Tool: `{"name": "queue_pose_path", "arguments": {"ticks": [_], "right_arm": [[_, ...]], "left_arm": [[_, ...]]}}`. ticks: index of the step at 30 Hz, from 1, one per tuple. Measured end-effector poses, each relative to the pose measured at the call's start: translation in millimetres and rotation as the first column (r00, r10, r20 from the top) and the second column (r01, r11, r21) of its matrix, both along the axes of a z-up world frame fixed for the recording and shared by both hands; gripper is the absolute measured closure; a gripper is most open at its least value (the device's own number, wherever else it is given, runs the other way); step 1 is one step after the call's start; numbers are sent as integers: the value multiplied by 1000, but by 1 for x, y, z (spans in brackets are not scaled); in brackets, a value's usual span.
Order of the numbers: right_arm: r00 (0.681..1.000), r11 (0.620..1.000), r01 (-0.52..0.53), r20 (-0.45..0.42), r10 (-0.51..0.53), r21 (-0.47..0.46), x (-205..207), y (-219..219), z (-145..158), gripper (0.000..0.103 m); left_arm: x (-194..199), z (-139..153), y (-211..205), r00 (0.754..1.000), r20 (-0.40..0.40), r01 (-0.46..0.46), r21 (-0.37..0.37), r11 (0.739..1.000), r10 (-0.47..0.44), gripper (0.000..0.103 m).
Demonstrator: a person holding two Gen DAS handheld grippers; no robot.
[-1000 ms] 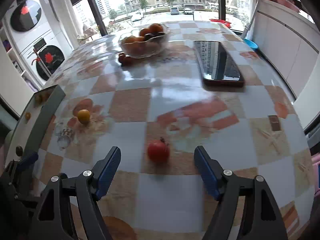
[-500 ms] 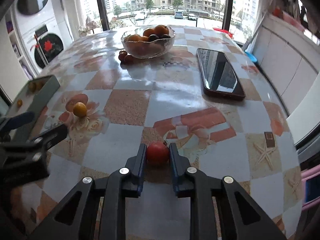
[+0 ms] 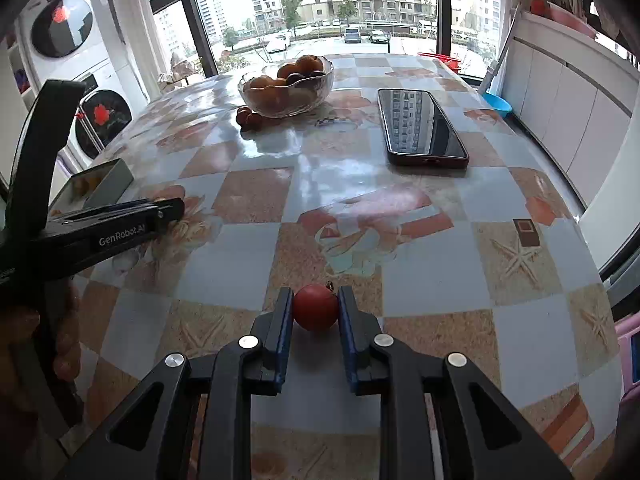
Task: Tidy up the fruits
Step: 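Grasp the yellow apricot with the left tool while the right holds the plum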
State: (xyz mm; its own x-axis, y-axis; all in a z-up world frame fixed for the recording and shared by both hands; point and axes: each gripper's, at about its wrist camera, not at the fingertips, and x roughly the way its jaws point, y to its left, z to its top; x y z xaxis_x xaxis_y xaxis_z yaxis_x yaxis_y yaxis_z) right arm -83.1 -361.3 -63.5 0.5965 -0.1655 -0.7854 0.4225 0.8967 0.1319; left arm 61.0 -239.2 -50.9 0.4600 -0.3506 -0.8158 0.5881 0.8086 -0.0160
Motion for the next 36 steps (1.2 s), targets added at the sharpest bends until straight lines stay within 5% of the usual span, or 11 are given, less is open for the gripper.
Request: {"name": "queue_pose_path", "arguments": {"ticks": [11, 25, 26, 29, 32, 36], "right_arm": [[999, 999, -2, 42, 4, -50, -19, 23, -3, 79], [999, 998, -4, 35, 6, -69, -21, 25, -3, 79], [999, 998, -4, 36, 6, -67, -21, 25, -3, 79], [999, 998, -4, 35, 7, -69, -21, 25, -3, 79], [999, 998, -3, 40, 6, -63, -22, 24, -2, 79], [999, 999, -2, 50, 4, -47, -22, 22, -3, 79]], "left_arm": [[-60, -3, 64, 999, 41, -33, -40, 999, 35, 77], [-62, -4, 73, 998, 54, -39, -63, 997, 43, 76], [-61, -3, 71, 998, 49, -30, -51, 998, 32, 73], [-55, 6, 68, 998, 54, -23, -69, 997, 27, 11], [-50, 25, 64, 990, 133, -39, -99, 994, 52, 10], [-23, 25, 38, 994, 103, -45, -28, 999, 47, 10]]}}
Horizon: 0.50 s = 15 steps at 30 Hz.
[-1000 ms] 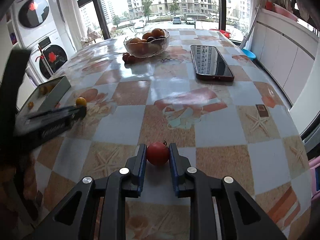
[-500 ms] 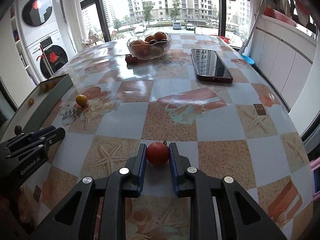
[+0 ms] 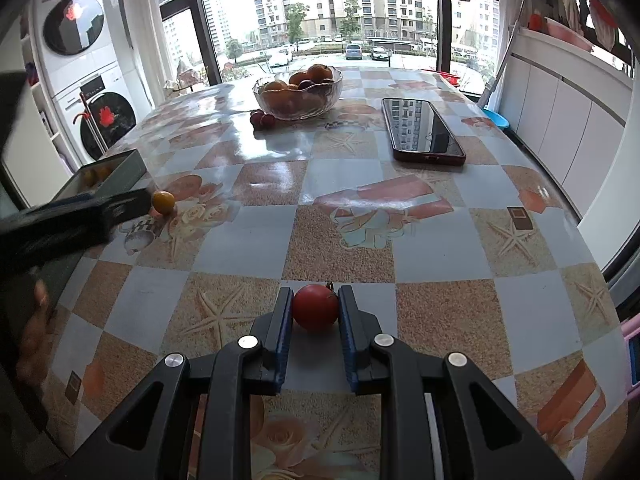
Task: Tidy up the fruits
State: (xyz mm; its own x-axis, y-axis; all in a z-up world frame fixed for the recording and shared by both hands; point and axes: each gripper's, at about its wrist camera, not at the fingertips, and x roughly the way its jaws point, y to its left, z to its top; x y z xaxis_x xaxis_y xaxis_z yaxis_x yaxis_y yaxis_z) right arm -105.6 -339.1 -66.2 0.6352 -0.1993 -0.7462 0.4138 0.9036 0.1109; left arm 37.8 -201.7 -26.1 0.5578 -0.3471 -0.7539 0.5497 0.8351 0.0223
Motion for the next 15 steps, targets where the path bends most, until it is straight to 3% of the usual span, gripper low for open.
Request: {"name": "queue_pose_path", "arguments": {"ticks": [4, 5, 6, 7, 10, 15], "right_arm": [[1000, 1000, 1, 10, -1, 18, -1, -2, 0, 79], [1000, 1000, 1, 11, -1, 19, -1, -3, 0, 79], [1000, 1000, 1, 13, -1, 21, -1, -3, 0, 79], [1000, 1000, 1, 13, -1, 22, -2, -3, 0, 79], [1000, 1000, 1, 17, -2, 28, -3, -3, 0, 79], [1000, 1000, 2, 17, -2, 28, -3, -3, 0, 79]], "left_arm": [[19, -12, -18, 999, -28, -22, 44, 999, 24, 11], [21, -15, -21, 999, -28, -27, 56, 998, 29, 15], [21, -18, -23, 999, -27, -28, 68, 997, 30, 36], [22, -23, -26, 999, -42, -25, 93, 995, 29, 46], [20, -26, -23, 997, -75, 4, 32, 999, -2, 77], [0, -27, -7, 998, -61, 1, 31, 1000, 1, 80]]}}
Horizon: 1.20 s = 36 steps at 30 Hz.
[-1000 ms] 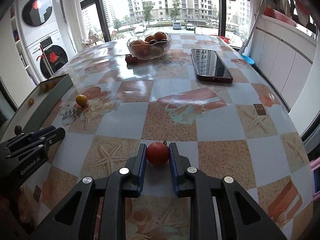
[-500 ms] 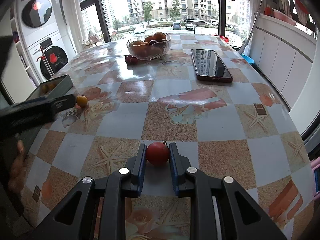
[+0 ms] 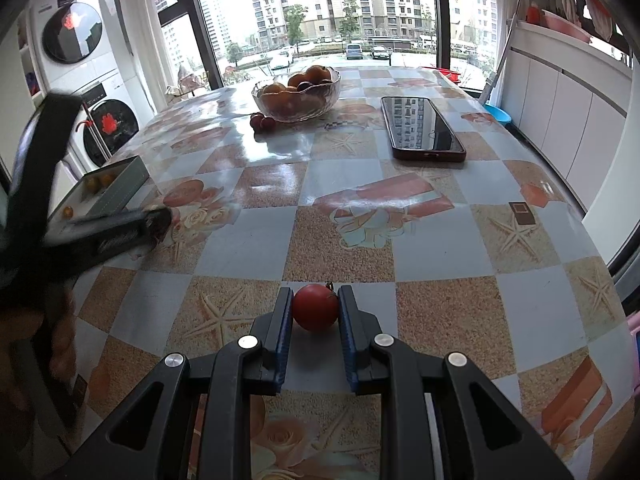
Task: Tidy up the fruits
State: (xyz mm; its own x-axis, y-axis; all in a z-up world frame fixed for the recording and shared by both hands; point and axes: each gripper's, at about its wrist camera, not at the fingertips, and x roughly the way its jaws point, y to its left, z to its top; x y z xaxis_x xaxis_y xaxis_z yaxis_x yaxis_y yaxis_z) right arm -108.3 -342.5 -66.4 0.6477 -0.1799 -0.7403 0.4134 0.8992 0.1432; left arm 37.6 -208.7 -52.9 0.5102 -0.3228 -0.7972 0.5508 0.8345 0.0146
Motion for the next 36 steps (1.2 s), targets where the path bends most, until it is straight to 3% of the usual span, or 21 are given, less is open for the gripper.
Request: {"name": "queue_pose_path", "arguments": {"ticks": [4, 9, 36], "right_arm": [[1000, 1000, 0, 0, 0, 0, 0, 0, 0, 79], [1000, 1000, 0, -1, 0, -2, 0, 0, 0, 79], [1000, 999, -3, -27, 2, -45, 4, 4, 0, 79]], "left_arm": [[-24, 0, 30, 999, -23, -24, -43, 999, 23, 80], [-46, -3, 48, 999, 25, -36, -46, 998, 37, 80], [-47, -3, 50, 999, 35, -37, -61, 997, 39, 80]]}}
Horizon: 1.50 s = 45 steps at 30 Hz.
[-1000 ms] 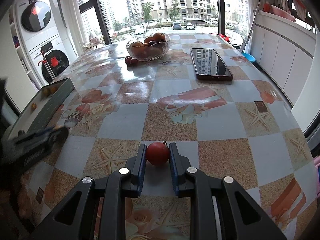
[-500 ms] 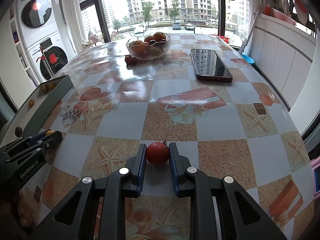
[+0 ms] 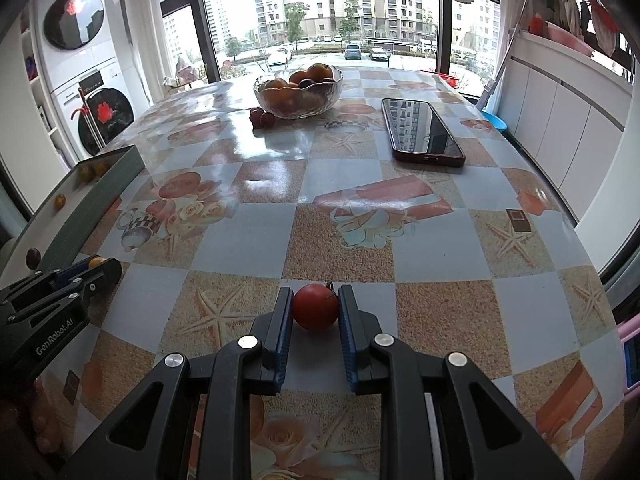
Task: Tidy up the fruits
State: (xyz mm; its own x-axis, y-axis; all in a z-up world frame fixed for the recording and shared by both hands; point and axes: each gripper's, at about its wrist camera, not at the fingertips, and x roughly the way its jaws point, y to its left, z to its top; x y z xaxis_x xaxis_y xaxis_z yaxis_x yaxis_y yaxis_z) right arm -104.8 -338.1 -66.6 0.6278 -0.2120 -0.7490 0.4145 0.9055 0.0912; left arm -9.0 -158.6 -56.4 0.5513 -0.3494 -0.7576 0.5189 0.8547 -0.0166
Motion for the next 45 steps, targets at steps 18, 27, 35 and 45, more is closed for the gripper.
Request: {"name": "queue_pose_path", "arguments": {"ticks": [18, 27, 35, 45], "right_arm": [[1000, 1000, -1, -8, 1, -15, 2, 1, -1, 78], [1000, 1000, -1, -10, 1, -17, 2, 1, -1, 78], [1000, 999, -5, -28, 4, -47, 4, 4, -1, 77], [999, 1000, -11, -52, 11, 1, -5, 1, 2, 78]], "left_arm": [[-1, 0, 1, 1000, 0, 0, -2, 1000, 0, 80], [-1, 0, 2, 1000, 0, -1, -3, 1000, 1, 80], [1, -1, 0, 1000, -2, 0, -5, 1000, 0, 80], [2, 1, 1, 1000, -21, 9, -25, 1000, -10, 80]]}}
